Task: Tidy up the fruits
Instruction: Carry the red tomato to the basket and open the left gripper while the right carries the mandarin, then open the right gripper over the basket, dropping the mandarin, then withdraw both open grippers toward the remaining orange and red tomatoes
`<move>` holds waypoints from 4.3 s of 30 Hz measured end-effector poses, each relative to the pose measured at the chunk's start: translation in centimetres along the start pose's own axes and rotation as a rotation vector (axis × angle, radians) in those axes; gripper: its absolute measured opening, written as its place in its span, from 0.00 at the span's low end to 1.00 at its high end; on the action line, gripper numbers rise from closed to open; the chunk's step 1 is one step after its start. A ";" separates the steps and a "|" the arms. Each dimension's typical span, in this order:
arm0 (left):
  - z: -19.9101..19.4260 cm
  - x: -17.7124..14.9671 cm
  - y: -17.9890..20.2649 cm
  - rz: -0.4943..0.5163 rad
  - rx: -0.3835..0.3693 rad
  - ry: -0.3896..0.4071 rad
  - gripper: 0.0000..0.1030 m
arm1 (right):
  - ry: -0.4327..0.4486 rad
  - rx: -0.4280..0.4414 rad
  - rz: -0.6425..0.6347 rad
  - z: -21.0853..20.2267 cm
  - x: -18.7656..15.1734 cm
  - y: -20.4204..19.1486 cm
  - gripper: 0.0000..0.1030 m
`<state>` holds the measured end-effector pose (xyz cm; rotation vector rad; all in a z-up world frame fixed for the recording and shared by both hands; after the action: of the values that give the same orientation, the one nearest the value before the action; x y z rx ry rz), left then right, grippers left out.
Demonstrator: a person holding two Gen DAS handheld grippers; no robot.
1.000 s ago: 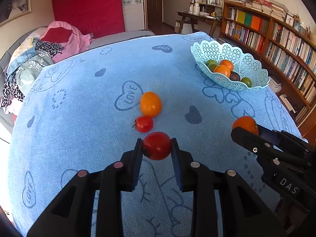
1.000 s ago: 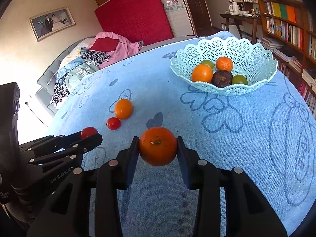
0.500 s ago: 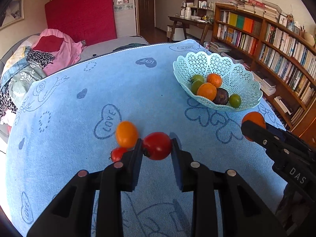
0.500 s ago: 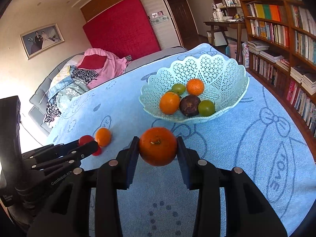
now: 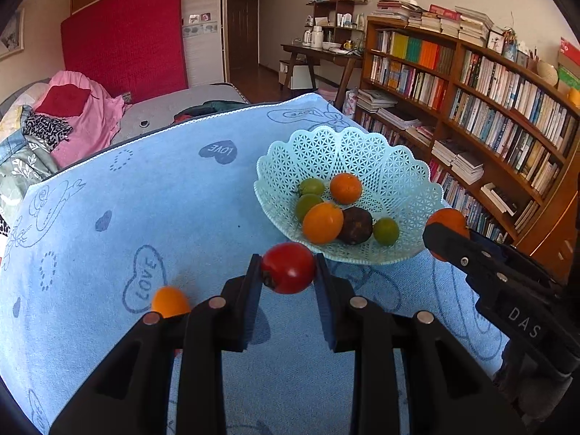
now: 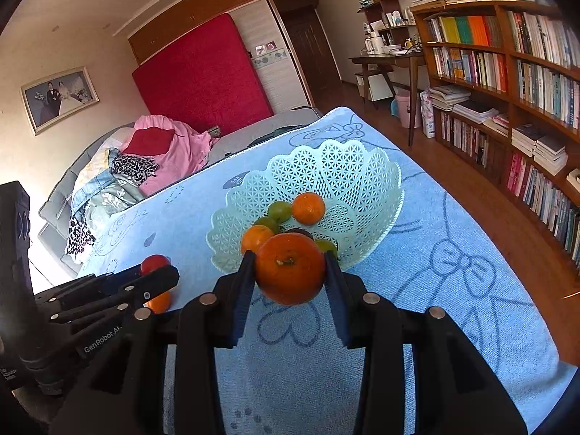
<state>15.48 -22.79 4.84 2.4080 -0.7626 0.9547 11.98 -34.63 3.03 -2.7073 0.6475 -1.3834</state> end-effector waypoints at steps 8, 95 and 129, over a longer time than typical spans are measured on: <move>2.4 1.0 1.3 -0.011 -0.050 -0.008 0.28 | 0.018 -0.025 0.010 0.4 1.2 1.3 0.38; -0.3 -0.8 -3.0 -0.064 0.095 0.009 0.88 | 0.005 -0.038 0.059 0.2 0.5 -0.3 0.74; -4.5 -9.0 -14.7 -0.257 0.241 -0.055 0.88 | -0.112 0.070 -0.095 1.8 -4.8 -7.8 0.82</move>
<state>17.08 -6.24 -1.42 2.6677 -0.3588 0.9234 13.66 -25.96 -0.04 -2.7683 0.4596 -1.2364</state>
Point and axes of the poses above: each gripper's, at about its wrist camera, not at the fingertips, and z roughly the way its jaws point, y to its right, x to its top, the point moved 7 cm from there along z, roughly the way its jaws point, and after that the axes turned 14 degrees about -x, right-handed, at the moved point
